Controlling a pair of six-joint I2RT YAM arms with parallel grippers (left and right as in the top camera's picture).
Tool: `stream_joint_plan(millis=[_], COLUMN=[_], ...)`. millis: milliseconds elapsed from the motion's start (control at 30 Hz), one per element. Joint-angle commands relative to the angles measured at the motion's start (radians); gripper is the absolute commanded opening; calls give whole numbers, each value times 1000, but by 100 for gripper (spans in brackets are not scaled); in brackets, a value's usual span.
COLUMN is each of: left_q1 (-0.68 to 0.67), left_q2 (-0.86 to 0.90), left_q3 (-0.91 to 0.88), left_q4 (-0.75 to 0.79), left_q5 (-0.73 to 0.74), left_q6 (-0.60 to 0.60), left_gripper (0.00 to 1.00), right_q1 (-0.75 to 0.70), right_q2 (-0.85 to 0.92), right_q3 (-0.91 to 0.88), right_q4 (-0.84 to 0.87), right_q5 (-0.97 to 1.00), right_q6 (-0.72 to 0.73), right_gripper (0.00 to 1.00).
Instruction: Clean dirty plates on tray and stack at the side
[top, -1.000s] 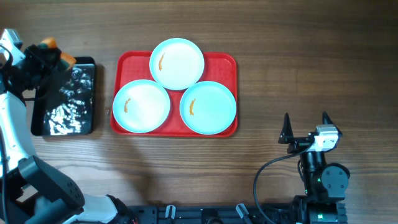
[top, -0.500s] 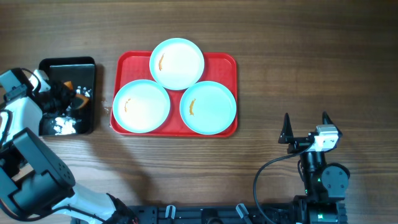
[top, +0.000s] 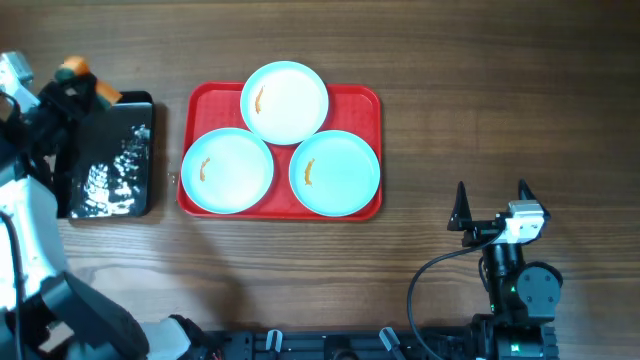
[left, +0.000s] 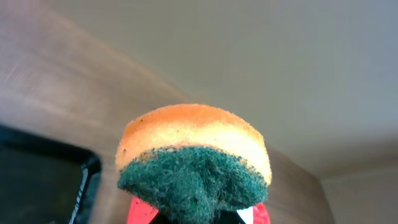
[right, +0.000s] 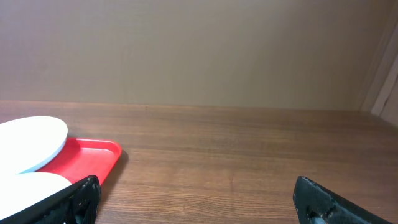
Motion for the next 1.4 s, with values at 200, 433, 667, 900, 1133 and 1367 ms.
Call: stream_joint_plan(millis=[200,433,667,900,1133,1367], left_q1=[5,8,8,8,8,8], left_q2=[-2,117,180,45,-132,-103], left_q3=[12,-108,-118,-98,-98,-98], left_q4=[-173,-232,-196,-64,83,-10], left_q5=[-188,-486,-303,-109,-109,-248], left_q6=[233,406,406,404,402,468], left_gripper=[4,4,4,4,4,4], right_q1=[-7,-7,-7,-7,-7,-7], right_q2=[-8,-8,-8,-8,-8,-8], right_q3=[-1,-1,-1,-1,-1,-1], right_q4=[2,2,2,2,2,2], right_q5=[11,11,11,11,11,11], right_q6=[-17,-17,-18,-17,-17,-17], right_gripper=[100,100,100,99,100,100])
